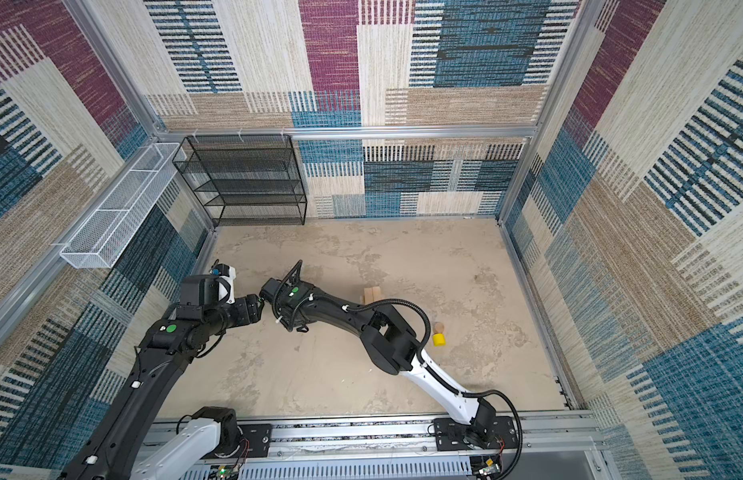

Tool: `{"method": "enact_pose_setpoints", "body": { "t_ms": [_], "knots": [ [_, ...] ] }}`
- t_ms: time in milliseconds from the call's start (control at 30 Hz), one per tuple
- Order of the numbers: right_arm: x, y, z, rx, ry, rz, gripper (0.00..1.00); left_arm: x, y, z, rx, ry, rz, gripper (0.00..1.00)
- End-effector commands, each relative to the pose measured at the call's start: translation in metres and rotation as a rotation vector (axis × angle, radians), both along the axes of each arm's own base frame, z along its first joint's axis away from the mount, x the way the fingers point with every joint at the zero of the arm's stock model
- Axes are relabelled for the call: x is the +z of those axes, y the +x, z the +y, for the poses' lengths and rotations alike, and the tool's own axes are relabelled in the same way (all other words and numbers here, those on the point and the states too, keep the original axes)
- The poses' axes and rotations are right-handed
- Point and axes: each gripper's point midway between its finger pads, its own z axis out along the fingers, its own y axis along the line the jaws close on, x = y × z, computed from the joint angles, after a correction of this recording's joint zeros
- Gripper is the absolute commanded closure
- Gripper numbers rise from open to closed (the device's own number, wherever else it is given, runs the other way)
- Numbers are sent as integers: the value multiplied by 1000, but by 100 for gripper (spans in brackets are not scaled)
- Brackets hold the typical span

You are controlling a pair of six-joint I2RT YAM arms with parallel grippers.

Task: Build the wood block tower
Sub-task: 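Lift the yellow marked cube with the right gripper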

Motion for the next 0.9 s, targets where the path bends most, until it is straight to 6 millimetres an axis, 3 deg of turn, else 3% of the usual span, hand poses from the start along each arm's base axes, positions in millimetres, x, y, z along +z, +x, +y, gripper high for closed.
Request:
{"method": "enact_pose_setpoints", "body": {
  "t_ms": [0,133,500,733,867],
  "knots": [
    [0,-2,-3,3,-25,-6,63,8,6,-6,-14,-36,-38,22],
    [3,-1,-2,4,-20,-11,71,8,6,-6,-12,-36,-39,22],
    [13,0,-2,15,-19,-20,80,7,7,-6,-14,-44,-37,22],
    [35,4,10,55,37,-56,98,2,8,-6,-15,-39,-10,23],
    [47,5,11,76,42,-73,100,2,7,-5,-10,-32,-13,23]
  ]
}}
